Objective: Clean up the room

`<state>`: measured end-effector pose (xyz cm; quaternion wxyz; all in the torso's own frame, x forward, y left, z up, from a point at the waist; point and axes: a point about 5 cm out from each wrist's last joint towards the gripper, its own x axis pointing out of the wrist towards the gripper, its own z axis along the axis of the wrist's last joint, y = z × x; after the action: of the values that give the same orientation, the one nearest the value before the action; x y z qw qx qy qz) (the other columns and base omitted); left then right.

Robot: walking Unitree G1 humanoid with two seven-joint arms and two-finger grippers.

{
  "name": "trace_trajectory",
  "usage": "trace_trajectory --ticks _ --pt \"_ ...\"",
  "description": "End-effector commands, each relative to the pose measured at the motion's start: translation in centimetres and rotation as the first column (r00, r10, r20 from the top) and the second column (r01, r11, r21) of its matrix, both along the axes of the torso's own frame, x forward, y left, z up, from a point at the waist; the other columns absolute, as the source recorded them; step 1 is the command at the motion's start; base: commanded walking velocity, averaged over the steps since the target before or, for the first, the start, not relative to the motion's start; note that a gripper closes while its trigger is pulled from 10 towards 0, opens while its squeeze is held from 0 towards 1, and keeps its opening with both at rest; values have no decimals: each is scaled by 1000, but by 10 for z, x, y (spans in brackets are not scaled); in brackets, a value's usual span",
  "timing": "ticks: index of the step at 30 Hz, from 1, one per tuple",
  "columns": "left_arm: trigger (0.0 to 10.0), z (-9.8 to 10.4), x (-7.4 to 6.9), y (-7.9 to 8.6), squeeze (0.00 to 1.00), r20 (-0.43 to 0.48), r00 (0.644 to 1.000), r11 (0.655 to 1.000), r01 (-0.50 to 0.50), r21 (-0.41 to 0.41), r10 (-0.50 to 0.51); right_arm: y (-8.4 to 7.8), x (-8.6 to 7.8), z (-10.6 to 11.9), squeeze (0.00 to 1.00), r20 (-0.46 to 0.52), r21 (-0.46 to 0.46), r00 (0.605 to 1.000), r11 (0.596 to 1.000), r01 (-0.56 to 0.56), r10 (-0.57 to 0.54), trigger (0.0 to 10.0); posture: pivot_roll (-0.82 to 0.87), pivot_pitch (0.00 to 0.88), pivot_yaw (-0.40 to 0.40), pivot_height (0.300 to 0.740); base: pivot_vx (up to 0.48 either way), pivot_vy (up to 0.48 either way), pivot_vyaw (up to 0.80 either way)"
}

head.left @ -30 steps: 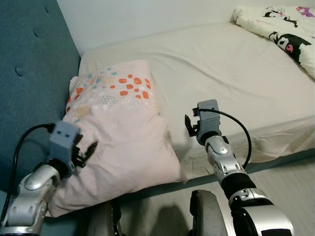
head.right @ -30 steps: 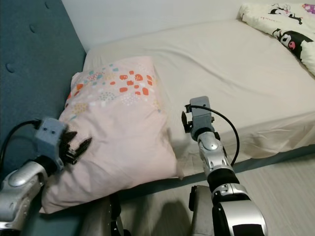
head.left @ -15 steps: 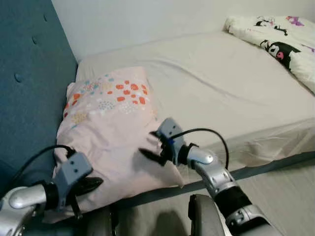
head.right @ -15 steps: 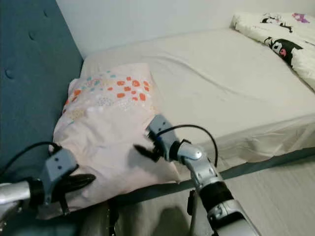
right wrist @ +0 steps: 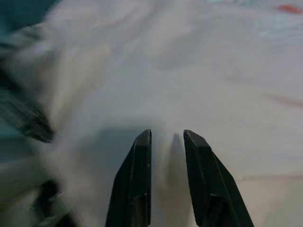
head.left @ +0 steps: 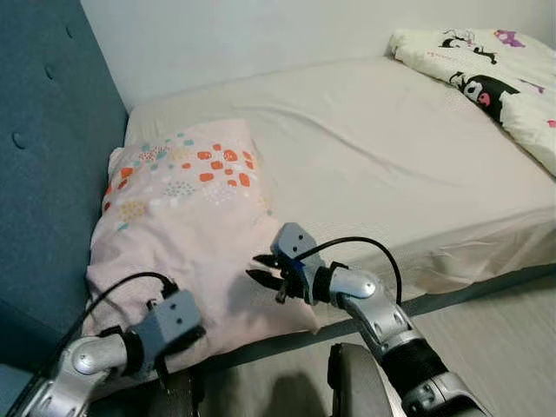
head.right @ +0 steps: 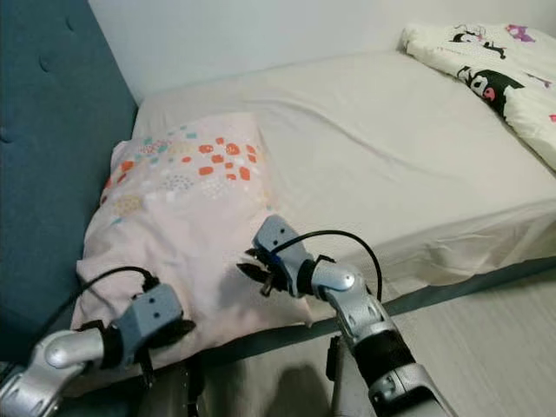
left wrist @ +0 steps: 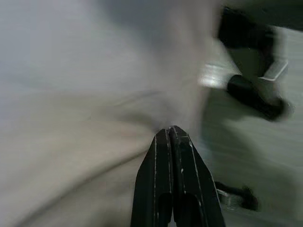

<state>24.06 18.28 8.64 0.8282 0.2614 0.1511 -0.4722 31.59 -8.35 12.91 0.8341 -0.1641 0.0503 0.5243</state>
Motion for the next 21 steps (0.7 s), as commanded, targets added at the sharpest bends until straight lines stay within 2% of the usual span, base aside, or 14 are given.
trace_trajectory --ticks 1,4,6,7,8,10,14,16,17,19,20,21 --pt "0 -9 -11 1 0 -89 995 998 54 14 -52 3 -9 1 0 -38 4 997 998 -64 64 10000 21 207 -7 564 0 0 0" --pt "0 -7 -15 -1 0 -118 990 997 80 0 -80 -1 -16 1 0 -67 -2 992 994 -106 106 10000 21 210 -10 564 0 0 0" --pt "0 -12 -15 -8 0 -125 990 997 70 -16 -72 -10 -33 -4 0 -132 -43 973 979 -198 191 10000 17 212 -15 564 0 0 0" --pt "0 -12 -15 -8 0 -125 990 997 70 -16 -72 -10 -33 -4 0 -132 -43 973 979 -198 191 10000 17 212 -15 564 0 0 0" --pt "0 -15 -13 -11 0 -116 991 998 61 -18 -63 -13 -39 -6 0 -160 -58 962 971 -233 222 10000 16 213 -15 564 0 0 0" --pt "0 -24 -1 -18 0 -50 999 1000 3 -10 -3 -20 -53 -14 0 -231 -85 936 953 -292 267 10000 7 219 -16 564 0 0 0" --pt "0 -28 9 -25 0 2 999 999 -35 -17 35 -22 -61 -18 0 -270 -90 922 946 -312 278 10000 2 224 -13 564 0 0 0" --pt "0 -27 22 -36 0 30 997 997 -66 -50 67 -21 -70 -18 0 -307 -75 910 946 -316 279 10000 -1 233 -11 564 0 0 0" --pt "0 -27 22 -36 0 30 997 997 -66 -50 67 -21 -70 -18 0 -307 -75 910 946 -316 279 10000 -1 233 -11 564 0 0 0" --pt "0 -25 35 -39 0 73 991 993 -108 -53 111 -20 -75 -18 0 -319 -77 905 944 -321 282 10000 -4 238 -8 564 0 0 0" --pt "0 -25 35 -39 0 73 991 993 -108 -53 111 -20 -75 -18 0 -319 -77 905 944 -321 282 10000 -4 238 -8 564 0 0 0" --pt "0 -22 43 -40 0 104 985 989 -137 -46 141 -20 -75 -19 0 -317 -88 907 944 -319 277 10000 -4 240 -6 564 0 0 0"
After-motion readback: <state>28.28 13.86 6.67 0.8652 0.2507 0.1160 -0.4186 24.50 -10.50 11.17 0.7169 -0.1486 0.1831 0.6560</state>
